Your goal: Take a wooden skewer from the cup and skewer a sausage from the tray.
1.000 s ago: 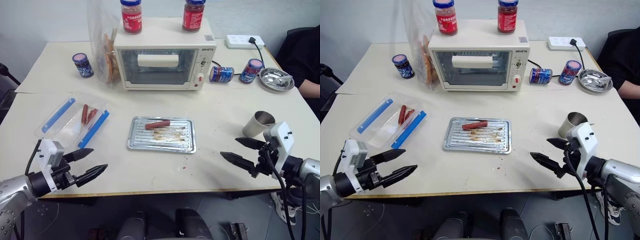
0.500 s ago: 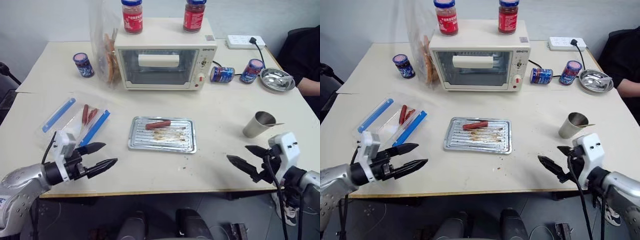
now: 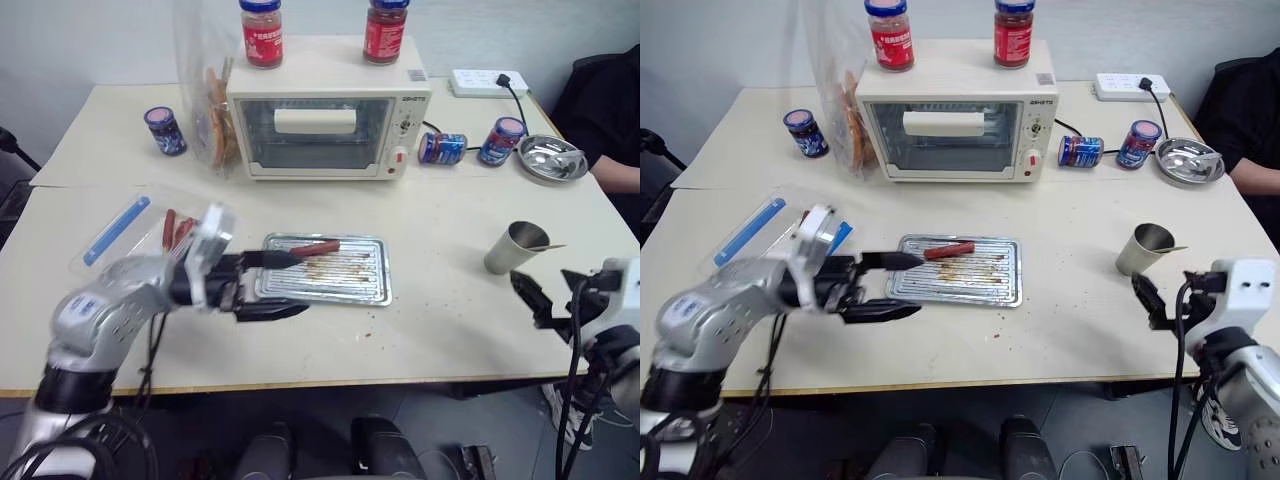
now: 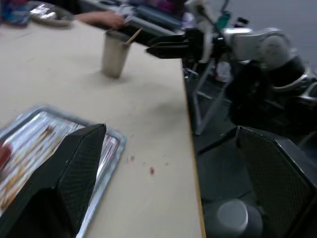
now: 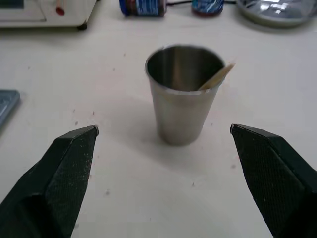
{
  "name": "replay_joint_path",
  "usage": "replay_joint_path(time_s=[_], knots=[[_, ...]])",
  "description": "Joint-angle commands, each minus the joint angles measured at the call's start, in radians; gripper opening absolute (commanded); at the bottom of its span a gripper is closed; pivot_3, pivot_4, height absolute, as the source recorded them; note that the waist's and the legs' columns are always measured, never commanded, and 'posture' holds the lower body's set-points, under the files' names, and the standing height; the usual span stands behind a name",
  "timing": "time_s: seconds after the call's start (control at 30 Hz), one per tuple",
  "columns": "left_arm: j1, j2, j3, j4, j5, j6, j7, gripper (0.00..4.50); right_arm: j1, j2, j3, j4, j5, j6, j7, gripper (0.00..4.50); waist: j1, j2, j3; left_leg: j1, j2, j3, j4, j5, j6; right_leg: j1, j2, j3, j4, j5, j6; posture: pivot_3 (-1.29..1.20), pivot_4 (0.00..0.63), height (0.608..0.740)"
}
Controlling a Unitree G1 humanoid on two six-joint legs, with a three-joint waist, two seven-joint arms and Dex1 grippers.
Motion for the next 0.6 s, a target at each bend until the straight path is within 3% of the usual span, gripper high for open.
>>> replay_joint_path(time_s=[0.03, 0.2, 0.3, 0.5, 0.6], knots=[[-0.068, -0.038, -0.04, 0.037, 0.036, -0.025, -0.022, 4.46, -0.063, 0.022, 0.015, 0.057, -0.042, -0.061, -0.042, 4.5, -0.004, 0.0, 0.0, 0.0, 0.0, 0.0, 0.0, 0.0, 0.0, -0.001, 0.0, 0.001, 0.0, 0.0, 0.0, 0.0, 0.15, 0.74], [-0.102, -0.062, -0.069, 0.056, 0.068, -0.036, -0.037, 4.46, -0.133, 0.035, 0.071, 0.13, -0.098, -0.102, -0.062, 4.5, -0.006, 0.0, 0.0, 0.0, 0.001, 0.002, -0.001, 0.0, 0.0, -0.002, 0.001, 0.002, 0.001, 0.0, 0.0, 0.0, 0.15, 0.74], [-0.111, -0.072, -0.071, 0.053, 0.074, -0.031, -0.034, 4.5, -0.168, 0.041, 0.086, 0.162, -0.116, -0.133, -0.064, 3.98, -0.003, 0.0, 0.0, 0.0, 0.001, 0.002, 0.0, 0.0, 0.0, -0.002, 0.001, 0.002, 0.001, 0.0, 0.0, 0.0, 0.15, 0.74], [-0.116, -0.084, -0.065, 0.043, 0.074, -0.017, -0.018, 4.5, -0.21, 0.04, 0.107, 0.206, -0.144, -0.149, -0.071, 2.41, -0.001, 0.0, 0.0, -0.001, 0.001, 0.001, 0.001, 0.0, 0.0, -0.002, 0.0, 0.002, 0.001, 0.0, 0.0, 0.0, 0.15, 0.74], [-0.118, -0.086, -0.061, 0.038, 0.071, -0.012, -0.008, 4.5, -0.218, 0.044, 0.111, 0.214, -0.159, -0.156, -0.079, 2.41, -0.002, 0.0, 0.0, -0.001, 0.001, 0.001, 0.0, 0.0, 0.0, -0.002, 0.001, 0.002, 0.001, 0.0, 0.0, 0.0, 0.15, 0.74]])
